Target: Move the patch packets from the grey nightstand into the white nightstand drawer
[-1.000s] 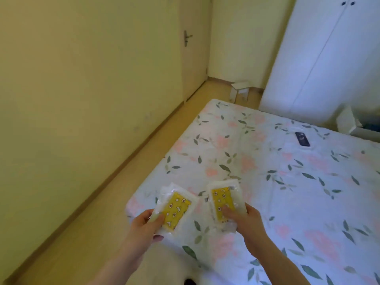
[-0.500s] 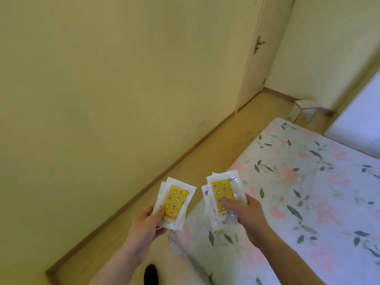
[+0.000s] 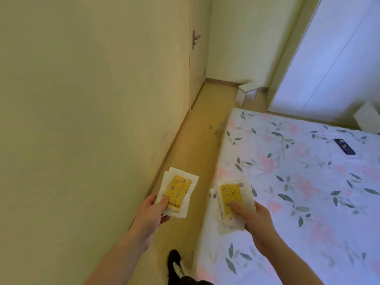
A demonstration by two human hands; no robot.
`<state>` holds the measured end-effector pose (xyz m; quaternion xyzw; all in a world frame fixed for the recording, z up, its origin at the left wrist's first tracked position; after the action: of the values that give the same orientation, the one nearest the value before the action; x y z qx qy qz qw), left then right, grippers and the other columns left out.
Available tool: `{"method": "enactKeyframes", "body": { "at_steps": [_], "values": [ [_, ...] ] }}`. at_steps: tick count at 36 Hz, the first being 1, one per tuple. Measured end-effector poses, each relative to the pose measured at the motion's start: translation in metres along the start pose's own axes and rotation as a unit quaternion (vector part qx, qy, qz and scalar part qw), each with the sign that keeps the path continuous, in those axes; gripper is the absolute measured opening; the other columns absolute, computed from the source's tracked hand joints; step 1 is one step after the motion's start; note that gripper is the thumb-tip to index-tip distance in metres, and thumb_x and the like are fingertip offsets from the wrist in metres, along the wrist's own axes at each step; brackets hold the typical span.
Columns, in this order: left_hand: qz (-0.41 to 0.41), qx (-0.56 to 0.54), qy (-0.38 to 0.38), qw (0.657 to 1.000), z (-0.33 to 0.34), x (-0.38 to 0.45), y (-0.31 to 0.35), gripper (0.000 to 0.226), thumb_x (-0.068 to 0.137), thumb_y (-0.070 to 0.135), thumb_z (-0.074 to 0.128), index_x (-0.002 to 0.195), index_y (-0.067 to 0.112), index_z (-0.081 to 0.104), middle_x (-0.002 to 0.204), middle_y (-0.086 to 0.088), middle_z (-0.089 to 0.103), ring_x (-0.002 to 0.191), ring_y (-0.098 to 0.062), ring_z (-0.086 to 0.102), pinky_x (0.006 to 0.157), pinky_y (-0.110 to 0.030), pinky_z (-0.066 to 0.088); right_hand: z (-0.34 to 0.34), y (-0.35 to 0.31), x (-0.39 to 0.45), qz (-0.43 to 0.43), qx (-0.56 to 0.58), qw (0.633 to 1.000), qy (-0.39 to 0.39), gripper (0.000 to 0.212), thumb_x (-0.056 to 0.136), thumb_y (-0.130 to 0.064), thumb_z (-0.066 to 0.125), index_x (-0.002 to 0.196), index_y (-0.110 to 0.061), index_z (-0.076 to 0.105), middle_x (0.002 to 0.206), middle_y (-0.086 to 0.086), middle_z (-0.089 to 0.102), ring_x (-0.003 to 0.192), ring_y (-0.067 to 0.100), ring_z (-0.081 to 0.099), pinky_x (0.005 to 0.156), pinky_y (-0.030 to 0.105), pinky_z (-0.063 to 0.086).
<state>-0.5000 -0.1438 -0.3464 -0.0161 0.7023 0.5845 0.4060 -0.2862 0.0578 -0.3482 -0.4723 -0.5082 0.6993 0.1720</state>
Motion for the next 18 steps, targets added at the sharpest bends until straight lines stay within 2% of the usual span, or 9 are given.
{"method": "enactKeyframes", "body": {
  "at_steps": [3,6,9,13,18],
  "values": [
    [0.014,0.015,-0.027,0.999,0.01,0.039,0.034,0.016,0.103,0.021,0.055,0.11,0.018,0.069,0.097,0.001,0.078,0.094,-0.021,0.072,0.07,-0.031,0.052,0.009,-0.01,0.034,-0.001,0.032,0.999,0.03,0.021,0.088,-0.013,0.076,0.108,-0.007,0.075,0.1,0.012,0.079,0.092,0.033,0.076,0.08,0.045,0.061],
    [0.021,0.033,-0.042,0.998,0.016,0.077,0.067,0.017,0.102,0.021,0.056,0.113,0.016,0.069,0.1,0.0,0.078,0.096,-0.022,0.072,0.071,-0.032,0.052,0.025,-0.021,0.071,0.007,0.067,0.997,0.046,0.022,0.089,-0.011,0.075,0.11,-0.006,0.075,0.102,0.013,0.079,0.095,0.035,0.076,0.088,0.053,0.06],
    [0.013,0.049,-0.038,0.998,0.02,0.112,0.098,0.016,0.102,0.018,0.056,0.11,0.015,0.069,0.1,-0.003,0.078,0.091,-0.021,0.071,0.069,-0.032,0.052,0.039,-0.035,0.105,0.017,0.094,0.993,0.064,0.022,0.089,-0.009,0.075,0.11,-0.004,0.074,0.102,0.014,0.079,0.096,0.035,0.075,0.087,0.052,0.06],
    [0.04,0.064,-0.055,0.996,0.03,0.161,0.148,0.015,0.102,0.016,0.056,0.108,0.014,0.07,0.102,-0.006,0.077,0.093,-0.024,0.071,0.073,-0.035,0.054,0.058,-0.07,0.152,-0.001,0.09,0.994,0.062,0.023,0.088,-0.014,0.076,0.11,-0.005,0.074,0.102,0.014,0.078,0.095,0.035,0.076,0.09,0.057,0.059],
    [0.04,0.07,-0.072,0.994,0.05,0.219,0.194,0.016,0.101,0.015,0.057,0.111,0.014,0.069,0.104,-0.005,0.077,0.098,-0.026,0.071,0.076,-0.036,0.055,0.065,-0.12,0.202,-0.032,0.095,0.992,0.078,0.022,0.09,-0.018,0.075,0.11,-0.011,0.075,0.102,0.01,0.079,0.096,0.031,0.076,0.091,0.054,0.059]
  ]
}}
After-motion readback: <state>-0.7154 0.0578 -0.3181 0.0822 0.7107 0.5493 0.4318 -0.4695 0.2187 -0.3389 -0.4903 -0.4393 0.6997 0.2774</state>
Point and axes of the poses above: each hand's wrist, its own x-axis towards the middle knuckle, its own z-axis out of the palm, y = z × x, the point moved 8 cm from there along x, towards the middle knuckle
